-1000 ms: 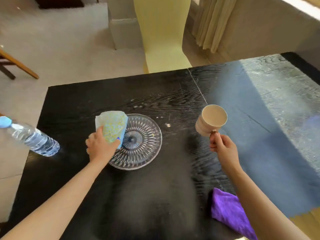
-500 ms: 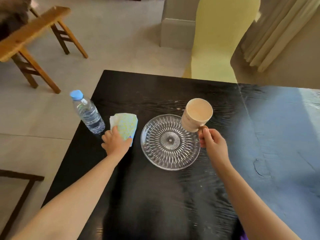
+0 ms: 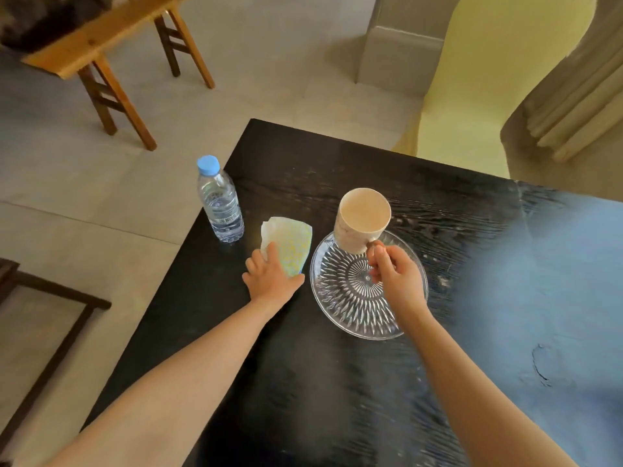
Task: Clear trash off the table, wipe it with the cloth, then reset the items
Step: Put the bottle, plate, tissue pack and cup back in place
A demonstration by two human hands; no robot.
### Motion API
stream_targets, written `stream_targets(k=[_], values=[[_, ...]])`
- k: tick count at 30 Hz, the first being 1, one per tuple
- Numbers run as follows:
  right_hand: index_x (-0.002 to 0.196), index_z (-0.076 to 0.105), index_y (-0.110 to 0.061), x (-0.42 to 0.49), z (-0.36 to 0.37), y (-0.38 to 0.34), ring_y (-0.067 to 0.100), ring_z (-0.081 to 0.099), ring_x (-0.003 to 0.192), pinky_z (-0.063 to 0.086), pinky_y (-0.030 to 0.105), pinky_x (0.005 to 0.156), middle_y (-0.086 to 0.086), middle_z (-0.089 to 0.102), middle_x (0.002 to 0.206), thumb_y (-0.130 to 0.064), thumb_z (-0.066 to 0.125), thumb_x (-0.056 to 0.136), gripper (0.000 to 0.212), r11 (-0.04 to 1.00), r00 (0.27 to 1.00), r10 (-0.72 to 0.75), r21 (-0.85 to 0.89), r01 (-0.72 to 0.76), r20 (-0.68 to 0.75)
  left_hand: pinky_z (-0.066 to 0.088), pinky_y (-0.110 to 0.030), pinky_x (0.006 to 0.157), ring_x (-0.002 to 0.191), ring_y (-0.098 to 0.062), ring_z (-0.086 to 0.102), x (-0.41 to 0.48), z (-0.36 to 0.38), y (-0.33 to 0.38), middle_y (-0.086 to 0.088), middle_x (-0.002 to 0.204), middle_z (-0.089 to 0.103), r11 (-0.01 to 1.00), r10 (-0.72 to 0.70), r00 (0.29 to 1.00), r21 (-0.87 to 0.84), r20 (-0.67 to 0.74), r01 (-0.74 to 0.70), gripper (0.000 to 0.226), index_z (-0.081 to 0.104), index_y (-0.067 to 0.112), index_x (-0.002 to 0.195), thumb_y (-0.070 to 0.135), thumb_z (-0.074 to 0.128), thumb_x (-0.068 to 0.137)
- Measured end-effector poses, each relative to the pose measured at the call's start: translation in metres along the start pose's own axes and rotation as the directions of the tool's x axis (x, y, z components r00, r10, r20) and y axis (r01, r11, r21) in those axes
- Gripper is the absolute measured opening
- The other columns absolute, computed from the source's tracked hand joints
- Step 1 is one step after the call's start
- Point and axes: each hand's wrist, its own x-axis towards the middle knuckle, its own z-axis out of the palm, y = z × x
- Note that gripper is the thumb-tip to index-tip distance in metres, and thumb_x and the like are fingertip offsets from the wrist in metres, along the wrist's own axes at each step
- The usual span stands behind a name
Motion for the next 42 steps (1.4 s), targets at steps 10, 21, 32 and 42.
stream_targets(k=[10,21,32,42], values=[[0.074,0.060,-0.011,-0.007,0.040,-0.014,-0.001,0.051,0.050,0.043,0.013,0.053,-0.005,0.057,0.063,-0.031,0.049,0.094,0.030,0.997,0.987,-0.051,-0.056,0.061,0.153,0.021,-0.046,0.113,0.142,-0.035,0.013,-0.014,-0.044,-0.031,-0.015,0.156,0.015,0.968,0.103,0.991,-0.239,0.087,-0.079,0.070,0.025,0.018,0.145,0.034,0.058,0.085],[0.078,0.061,-0.014,-0.039,0.122,-0.036,-0.003,0.054,0.052,0.046,0.010,0.054,-0.003,0.063,0.072,-0.030,0.053,0.093,0.023,0.998,0.878,-0.057,-0.001,0.065,0.475,0.041,-0.028,0.097,0.120,-0.010,0.049,-0.012,-0.144,-0.093,0.008,0.131,0.054,0.784,0.110,0.988,-0.621,0.111,-0.017,0.062,0.043,0.024,0.136,0.013,0.068,0.080],[0.080,0.059,-0.029,-0.034,0.184,-0.015,0.006,0.055,0.063,0.047,0.013,0.055,0.000,0.064,0.080,-0.027,0.049,0.095,0.019,0.993,0.808,0.051,-0.112,0.019,0.587,0.042,-0.035,0.102,0.122,-0.014,0.043,0.034,-0.131,-0.142,0.008,0.127,0.046,0.793,0.199,0.934,-0.609,0.296,0.024,0.090,0.031,0.032,0.137,0.010,0.081,0.066],[0.098,0.062,-0.018,-0.029,0.209,-0.018,0.013,0.065,0.080,0.058,0.028,0.073,0.003,0.068,0.106,-0.019,0.051,0.093,0.013,0.995,0.972,0.039,-0.096,-0.017,0.231,0.047,-0.028,0.087,0.109,-0.009,0.048,0.047,-0.109,-0.141,0.010,0.121,0.047,0.795,0.231,0.972,-0.582,0.031,-0.170,0.087,0.038,0.025,0.127,0.034,0.087,0.056]])
